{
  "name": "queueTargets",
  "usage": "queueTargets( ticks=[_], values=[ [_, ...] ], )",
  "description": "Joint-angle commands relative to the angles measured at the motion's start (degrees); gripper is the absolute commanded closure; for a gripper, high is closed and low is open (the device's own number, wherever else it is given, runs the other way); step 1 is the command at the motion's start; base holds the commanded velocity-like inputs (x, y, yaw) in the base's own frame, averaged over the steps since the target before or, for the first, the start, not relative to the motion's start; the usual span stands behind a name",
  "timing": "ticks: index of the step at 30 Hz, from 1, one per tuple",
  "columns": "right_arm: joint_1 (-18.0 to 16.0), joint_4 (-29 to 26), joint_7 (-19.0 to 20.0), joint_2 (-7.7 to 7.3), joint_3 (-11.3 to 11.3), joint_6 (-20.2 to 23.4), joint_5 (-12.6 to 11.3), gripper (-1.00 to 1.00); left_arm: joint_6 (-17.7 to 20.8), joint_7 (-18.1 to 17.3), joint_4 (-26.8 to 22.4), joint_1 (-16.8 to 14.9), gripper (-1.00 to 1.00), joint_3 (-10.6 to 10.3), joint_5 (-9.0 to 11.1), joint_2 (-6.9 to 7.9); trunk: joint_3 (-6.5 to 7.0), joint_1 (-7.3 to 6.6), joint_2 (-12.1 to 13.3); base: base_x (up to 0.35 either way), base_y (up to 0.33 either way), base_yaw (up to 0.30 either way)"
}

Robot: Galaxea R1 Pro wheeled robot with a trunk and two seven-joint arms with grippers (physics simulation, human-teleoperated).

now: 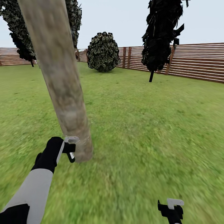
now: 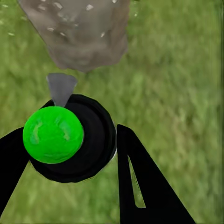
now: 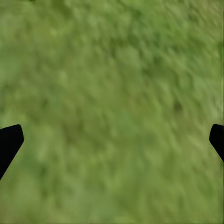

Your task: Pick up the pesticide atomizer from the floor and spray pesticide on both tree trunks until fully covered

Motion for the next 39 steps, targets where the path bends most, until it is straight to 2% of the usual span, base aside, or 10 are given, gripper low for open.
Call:
queueTargets(
  ticks=[1, 14, 30, 39],
  values=[
    [0.0, 0.0, -0.1, 0.0, 0.1, -0.1, -0.1, -1.0, 0.2, -0.6, -0.1, 0.0, 1.0, -0.1, -0.6, -0.04, -0.05, 0.01, 0.0, 0.23, -0.183, 0.0],
    [0.0, 0.0, -0.1, 0.0, 0.1, -0.1, -0.1, -1.0, 0.3, -0.8, 0.2, 0.1, 1.0, -0.4, -0.3, 0.02, -0.05, 0.01, 0.0, 0.001, -0.264, 0.005],
    [0.0, 0.0, -0.1, 0.09, 0.1, -0.1, -0.1, -1.0, -0.2, -0.6, 0.8, 0.7, 1.0, -0.5, -0.6, 0.2, -0.05, 0.01, 0.0, 0.059, -0.277, 0.251],
    [0.0, 0.0, -0.1, 0.07, 0.1, -0.1, -0.1, -1.0, -0.3, -0.4, 0.9, 2.0, 1.0, -0.3, -0.5, -0.11, -0.05, 0.01, 0.0, 0.16, -0.256, 0.029]
  ],
)
